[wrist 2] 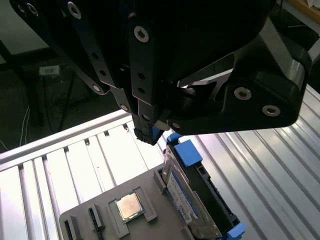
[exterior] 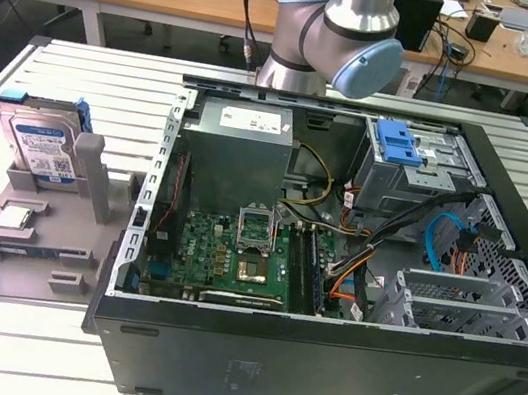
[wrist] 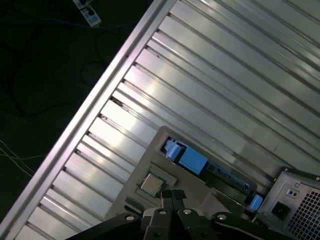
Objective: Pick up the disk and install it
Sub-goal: 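Pick up the disk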
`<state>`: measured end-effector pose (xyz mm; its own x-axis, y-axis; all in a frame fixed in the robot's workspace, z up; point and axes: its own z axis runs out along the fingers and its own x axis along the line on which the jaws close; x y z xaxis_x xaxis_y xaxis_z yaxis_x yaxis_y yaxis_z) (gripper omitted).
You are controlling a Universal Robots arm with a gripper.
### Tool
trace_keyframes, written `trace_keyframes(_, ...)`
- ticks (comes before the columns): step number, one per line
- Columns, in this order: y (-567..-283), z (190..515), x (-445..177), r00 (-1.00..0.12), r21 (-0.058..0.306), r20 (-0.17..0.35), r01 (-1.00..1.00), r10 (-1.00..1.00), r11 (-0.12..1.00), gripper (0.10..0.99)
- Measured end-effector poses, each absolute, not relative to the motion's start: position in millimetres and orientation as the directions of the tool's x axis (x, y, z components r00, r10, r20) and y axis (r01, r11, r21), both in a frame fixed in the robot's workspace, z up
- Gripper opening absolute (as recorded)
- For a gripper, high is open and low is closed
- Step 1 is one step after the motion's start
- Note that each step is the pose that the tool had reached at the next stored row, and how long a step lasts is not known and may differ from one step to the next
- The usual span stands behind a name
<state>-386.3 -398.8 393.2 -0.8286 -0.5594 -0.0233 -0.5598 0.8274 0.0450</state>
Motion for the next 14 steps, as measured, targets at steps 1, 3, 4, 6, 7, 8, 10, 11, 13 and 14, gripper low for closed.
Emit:
trace_keyframes(1,-398.8,393.2,-386.3,-0.825,0.045,-0.023,-0.565,-0.564,0.824,0.106)
trace_keyframes(3,-398.9,393.2,-386.3,-0.812,0.045,-0.023,-0.584,-0.584,0.811,0.106)
trace_keyframes(4,-398.8,393.2,-386.3,-0.805,0.045,-0.023,-0.593,-0.592,0.804,0.106)
trace_keyframes(6,-398.8,393.3,-386.3,-0.792,0.045,-0.023,-0.61,-0.61,0.791,0.106)
trace_keyframes(7,-398.8,393.2,-386.3,-0.786,0.045,-0.023,-0.618,-0.617,0.785,0.106)
trace_keyframes(8,-398.8,393.2,-386.3,-0.78,0.045,-0.023,-0.625,-0.625,0.779,0.106)
trace_keyframes(10,-398.8,393.2,-386.3,-0.773,0.045,-0.023,-0.634,-0.634,0.772,0.106)
trace_keyframes(11,-398.8,393.2,-386.3,-0.769,0.045,-0.023,-0.639,-0.639,0.768,0.106)
trace_keyframes(13,-398.8,393.2,-386.3,-0.759,0.045,-0.023,-0.651,-0.651,0.758,0.106)
trace_keyframes(14,-398.8,393.2,-386.3,-0.754,0.045,-0.023,-0.657,-0.656,0.753,0.106)
